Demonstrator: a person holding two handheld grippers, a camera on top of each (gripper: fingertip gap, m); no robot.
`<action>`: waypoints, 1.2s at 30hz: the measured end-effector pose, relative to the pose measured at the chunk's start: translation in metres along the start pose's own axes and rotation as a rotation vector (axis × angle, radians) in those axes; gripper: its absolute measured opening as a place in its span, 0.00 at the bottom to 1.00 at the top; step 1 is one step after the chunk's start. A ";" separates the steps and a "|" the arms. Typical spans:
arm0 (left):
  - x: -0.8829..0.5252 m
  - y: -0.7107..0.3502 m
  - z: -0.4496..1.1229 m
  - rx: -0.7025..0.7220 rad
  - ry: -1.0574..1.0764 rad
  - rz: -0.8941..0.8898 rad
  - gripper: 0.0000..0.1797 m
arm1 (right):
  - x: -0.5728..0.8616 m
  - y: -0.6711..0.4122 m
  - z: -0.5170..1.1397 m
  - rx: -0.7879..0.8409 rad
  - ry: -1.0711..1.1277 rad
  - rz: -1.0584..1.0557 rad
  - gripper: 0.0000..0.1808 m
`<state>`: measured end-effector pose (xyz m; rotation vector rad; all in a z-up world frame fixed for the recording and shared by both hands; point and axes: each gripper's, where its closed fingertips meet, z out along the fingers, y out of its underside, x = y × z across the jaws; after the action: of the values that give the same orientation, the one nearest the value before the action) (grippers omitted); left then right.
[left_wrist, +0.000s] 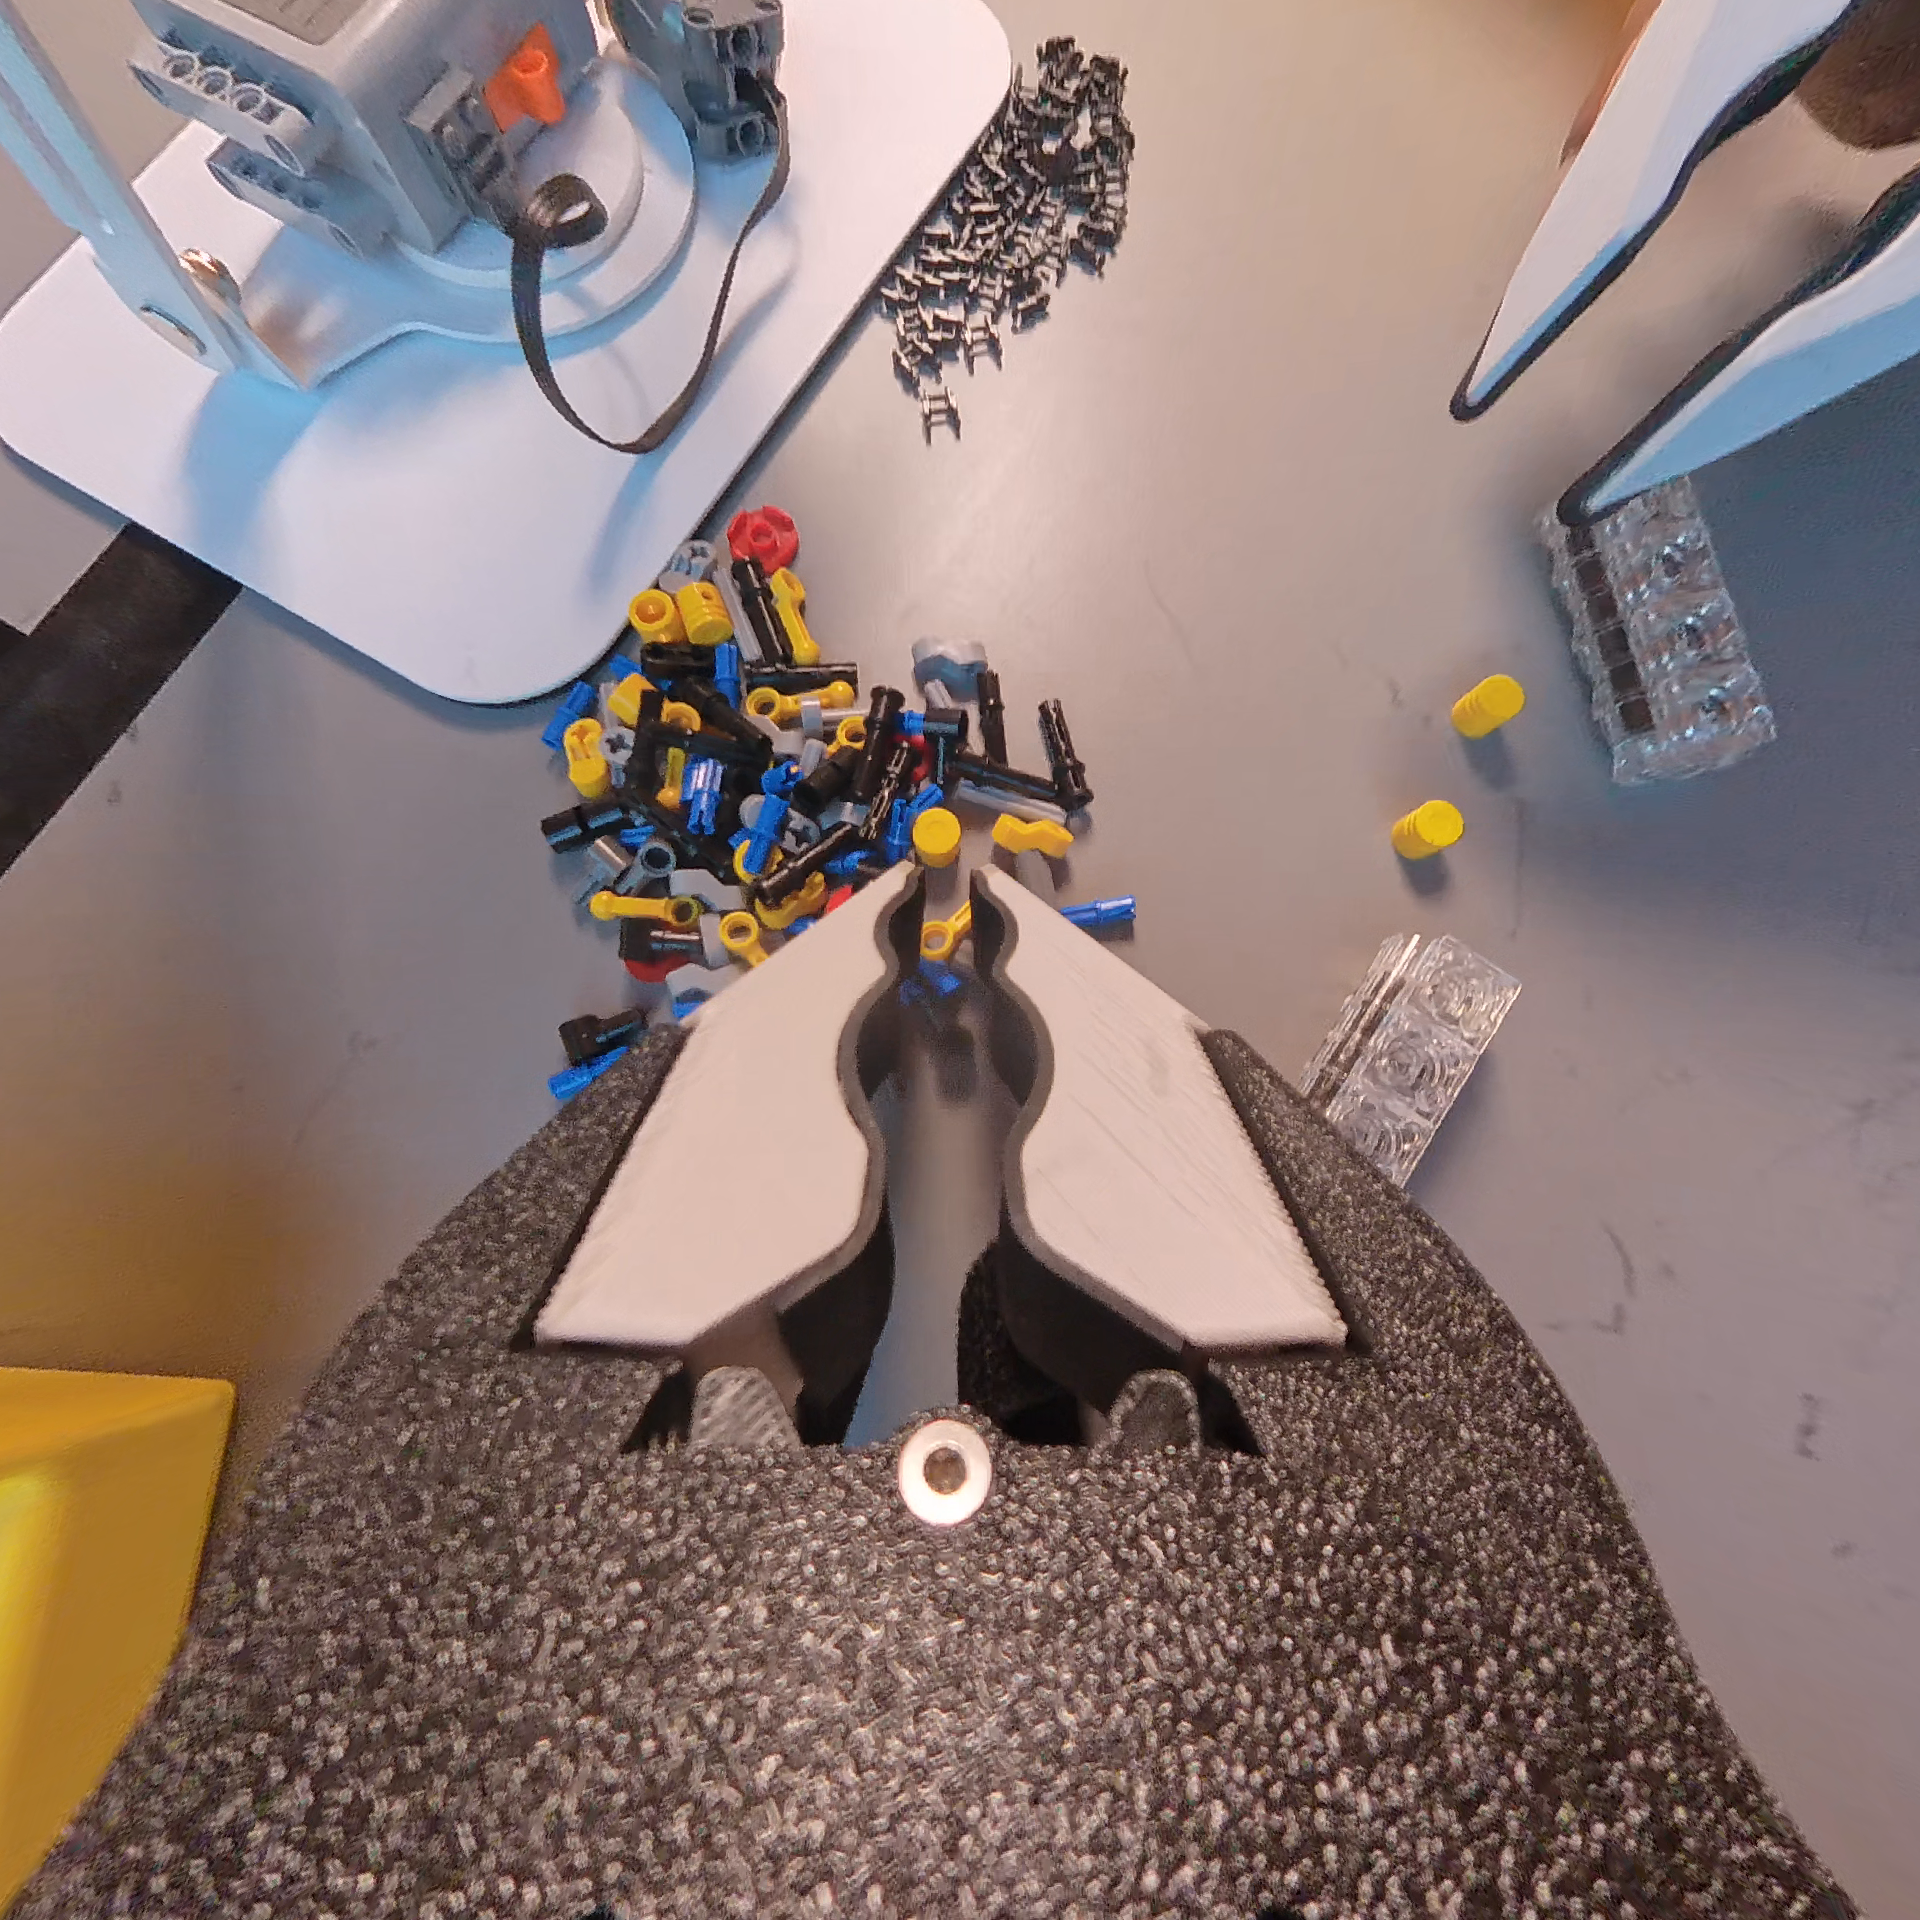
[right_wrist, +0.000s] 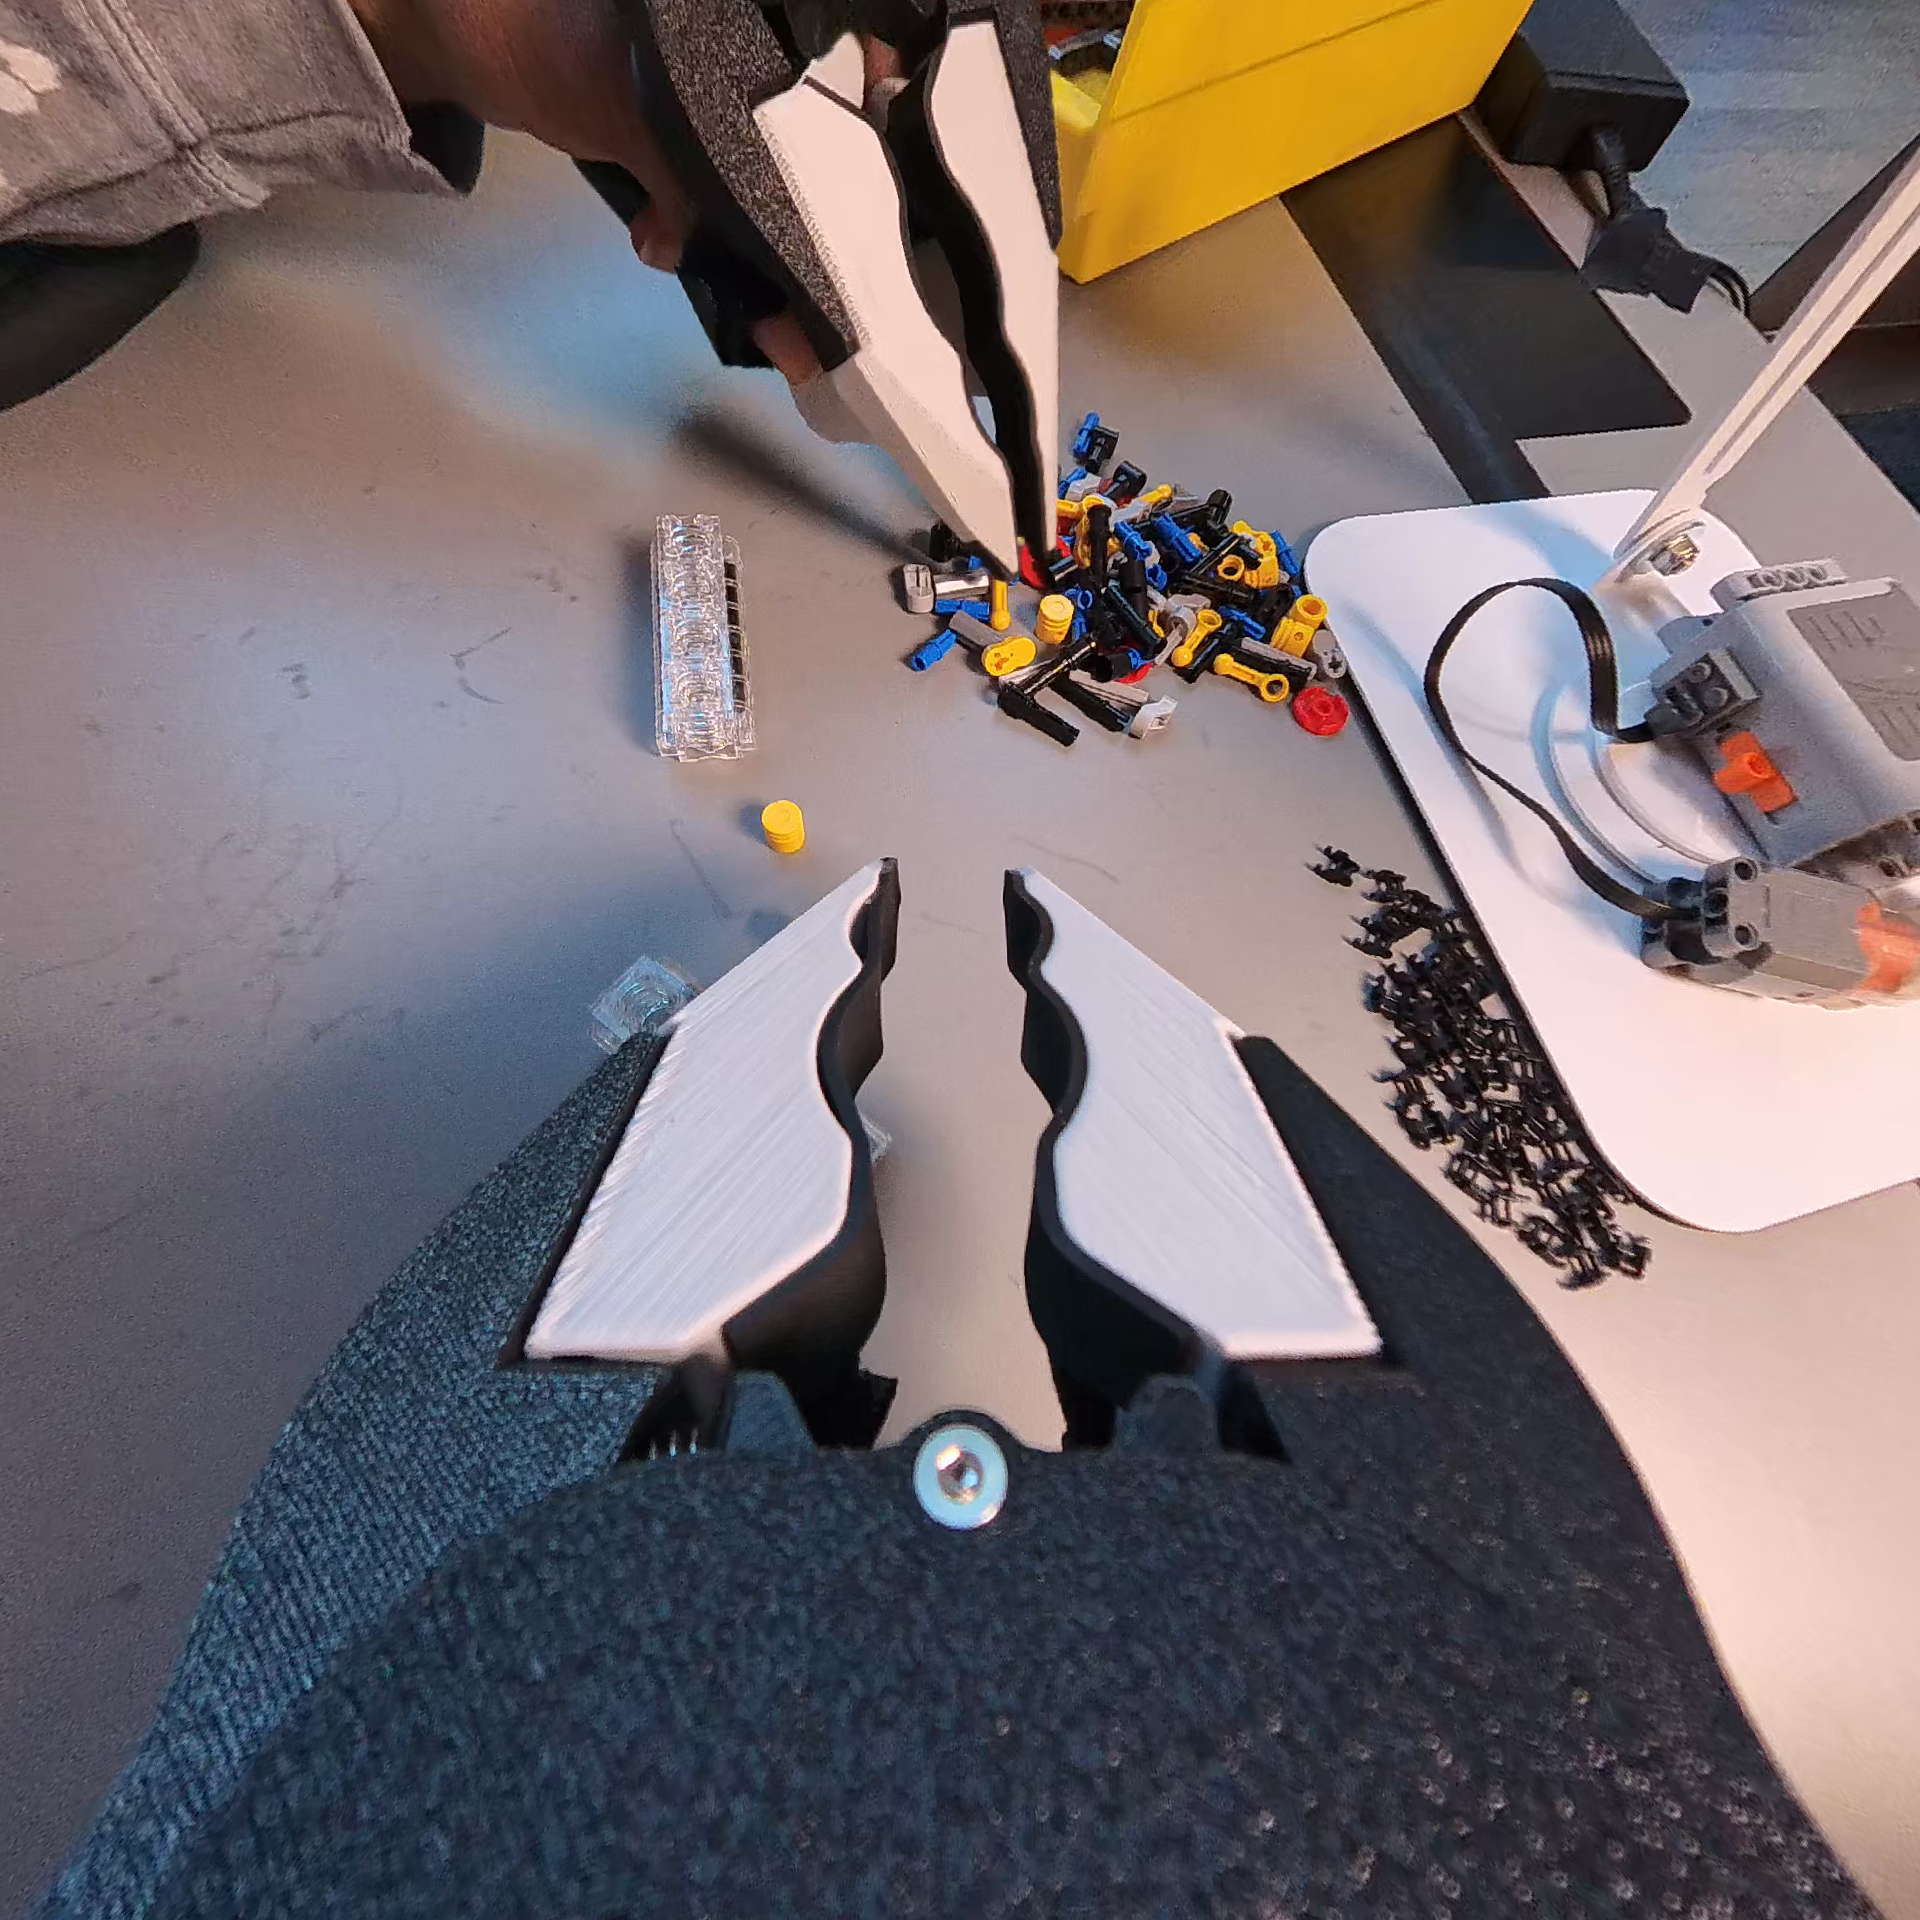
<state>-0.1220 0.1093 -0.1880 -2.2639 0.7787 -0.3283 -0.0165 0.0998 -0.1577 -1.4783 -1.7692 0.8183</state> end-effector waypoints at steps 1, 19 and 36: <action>-0.001 -0.002 0.002 0.007 -0.006 -0.008 0.03 | 0.000 0.000 0.000 0.000 -0.001 0.000 0.11; 0.000 -0.007 0.016 0.012 -0.068 0.059 0.03 | -0.002 -0.002 0.003 0.007 -0.003 -0.009 0.11; 0.095 -0.035 0.006 0.093 0.165 0.417 0.03 | -0.025 -0.015 0.016 0.057 -0.024 -0.144 0.07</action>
<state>-0.0297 0.0735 -0.1669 -1.9449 1.2664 -0.3463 -0.0353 0.0726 -0.1575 -1.2931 -1.8316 0.8088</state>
